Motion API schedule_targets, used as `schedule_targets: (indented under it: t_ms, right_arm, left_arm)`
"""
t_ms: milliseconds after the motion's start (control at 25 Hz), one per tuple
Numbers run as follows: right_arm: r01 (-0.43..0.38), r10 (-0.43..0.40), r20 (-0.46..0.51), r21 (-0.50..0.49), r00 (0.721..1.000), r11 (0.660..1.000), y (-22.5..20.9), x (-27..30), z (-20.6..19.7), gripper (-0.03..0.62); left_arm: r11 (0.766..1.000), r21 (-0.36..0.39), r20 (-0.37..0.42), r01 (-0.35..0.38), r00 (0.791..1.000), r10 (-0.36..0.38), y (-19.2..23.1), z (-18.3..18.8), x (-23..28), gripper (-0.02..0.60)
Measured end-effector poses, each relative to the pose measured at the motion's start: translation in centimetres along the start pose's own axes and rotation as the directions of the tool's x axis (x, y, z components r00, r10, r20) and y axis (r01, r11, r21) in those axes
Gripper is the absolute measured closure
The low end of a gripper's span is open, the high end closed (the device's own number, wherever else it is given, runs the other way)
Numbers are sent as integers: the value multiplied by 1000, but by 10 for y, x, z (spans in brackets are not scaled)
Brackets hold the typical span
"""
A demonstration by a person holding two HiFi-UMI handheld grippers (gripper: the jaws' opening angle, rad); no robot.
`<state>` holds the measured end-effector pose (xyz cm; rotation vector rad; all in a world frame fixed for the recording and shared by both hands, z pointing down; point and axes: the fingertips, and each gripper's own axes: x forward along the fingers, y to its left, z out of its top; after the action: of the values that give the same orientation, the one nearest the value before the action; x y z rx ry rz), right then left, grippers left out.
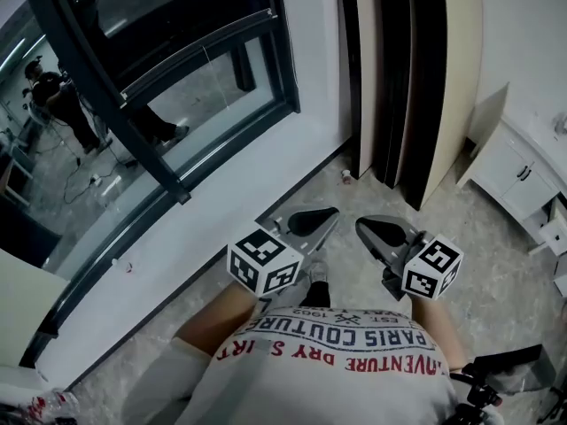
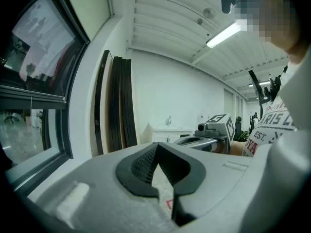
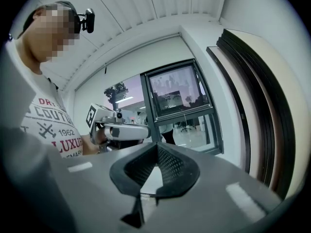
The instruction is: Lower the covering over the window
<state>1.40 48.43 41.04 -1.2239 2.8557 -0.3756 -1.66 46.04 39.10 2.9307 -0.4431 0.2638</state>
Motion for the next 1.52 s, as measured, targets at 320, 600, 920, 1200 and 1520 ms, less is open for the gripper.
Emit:
schedule_targets:
  t_ms: [320,600,920,1200,1520]
  right_arm:
    - [29,-28,-27,34,999,999,-81,69,2,595]
    - [39,-38,-49,22,998,999,-173,156,31,595]
    - [34,-35,-23,-24,999,999,-244,232,67,595]
    - [21,-23,-52,-25,998,999,-269,276,63,587]
    - [-27,25,-82,-20,996,999,-291,323,60,560]
  left_arm:
    - [996,-86,-14,3,1000,-5,106,-2,40,578]
    - [994,-107,20,-29,999,31,227,23,79,578]
    - [994,-81,34,-68,997,71,332,52,90,578]
    - [991,-87,48,-103,993,108,386,58,86,578]
    - [979,-133,38,-153,986,160,428,46,86,578]
